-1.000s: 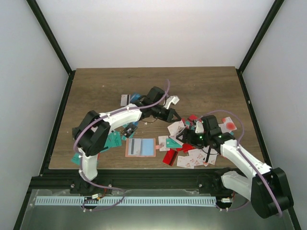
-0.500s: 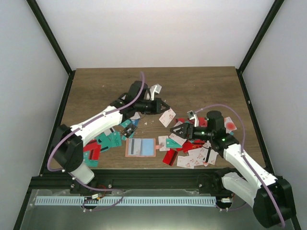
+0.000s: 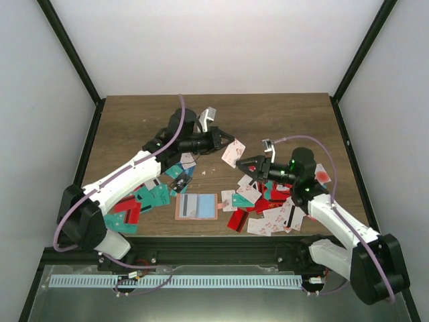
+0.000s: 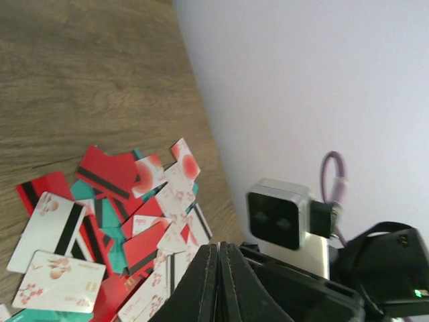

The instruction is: Put the credit cards into the card holder

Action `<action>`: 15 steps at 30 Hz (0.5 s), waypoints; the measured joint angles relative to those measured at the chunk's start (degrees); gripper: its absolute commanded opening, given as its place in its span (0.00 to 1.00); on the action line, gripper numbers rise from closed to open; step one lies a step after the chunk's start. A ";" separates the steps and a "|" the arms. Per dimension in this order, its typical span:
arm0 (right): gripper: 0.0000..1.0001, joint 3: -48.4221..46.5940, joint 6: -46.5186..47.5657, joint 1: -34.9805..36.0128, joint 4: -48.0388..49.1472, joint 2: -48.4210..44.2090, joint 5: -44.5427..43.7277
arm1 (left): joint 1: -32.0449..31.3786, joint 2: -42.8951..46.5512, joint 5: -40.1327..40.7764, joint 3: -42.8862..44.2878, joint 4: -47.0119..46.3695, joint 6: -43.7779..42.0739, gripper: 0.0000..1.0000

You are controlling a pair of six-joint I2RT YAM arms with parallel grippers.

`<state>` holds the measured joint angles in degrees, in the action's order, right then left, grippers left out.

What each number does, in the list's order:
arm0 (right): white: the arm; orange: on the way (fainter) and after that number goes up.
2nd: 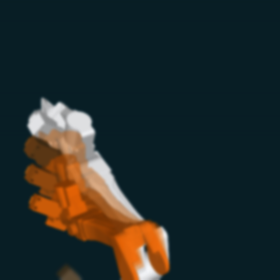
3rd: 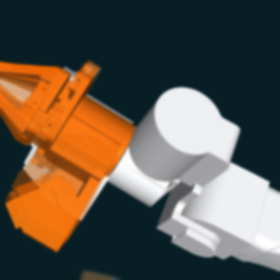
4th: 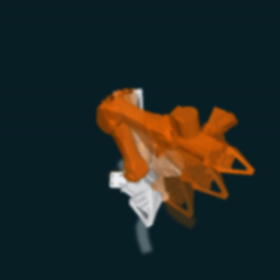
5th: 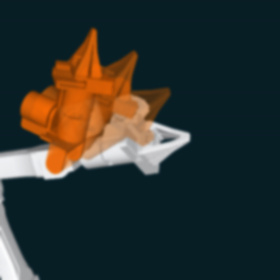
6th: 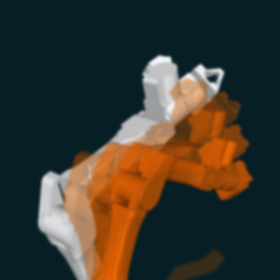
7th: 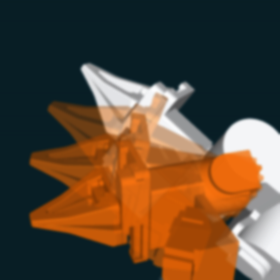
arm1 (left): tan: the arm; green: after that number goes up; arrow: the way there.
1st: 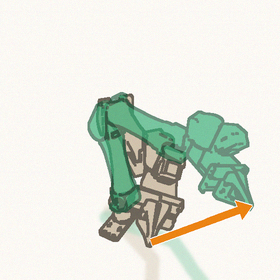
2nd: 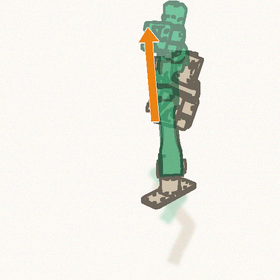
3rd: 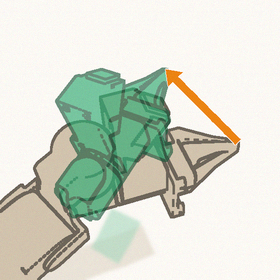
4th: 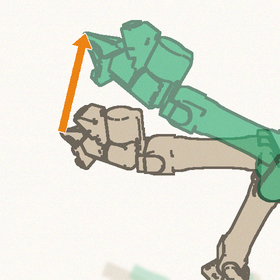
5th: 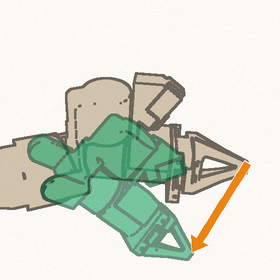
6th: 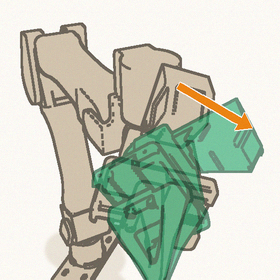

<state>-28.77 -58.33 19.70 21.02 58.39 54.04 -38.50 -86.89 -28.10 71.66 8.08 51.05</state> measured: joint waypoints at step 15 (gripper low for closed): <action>0.01 -7.30 -13.92 -0.07 16.04 8.87 -0.66 | 0.48 2.84 0.52 -0.76 -5.51 3.34 0.13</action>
<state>-36.07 -72.25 19.64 37.06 67.26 53.39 -38.02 -84.05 -27.57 70.89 2.57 54.39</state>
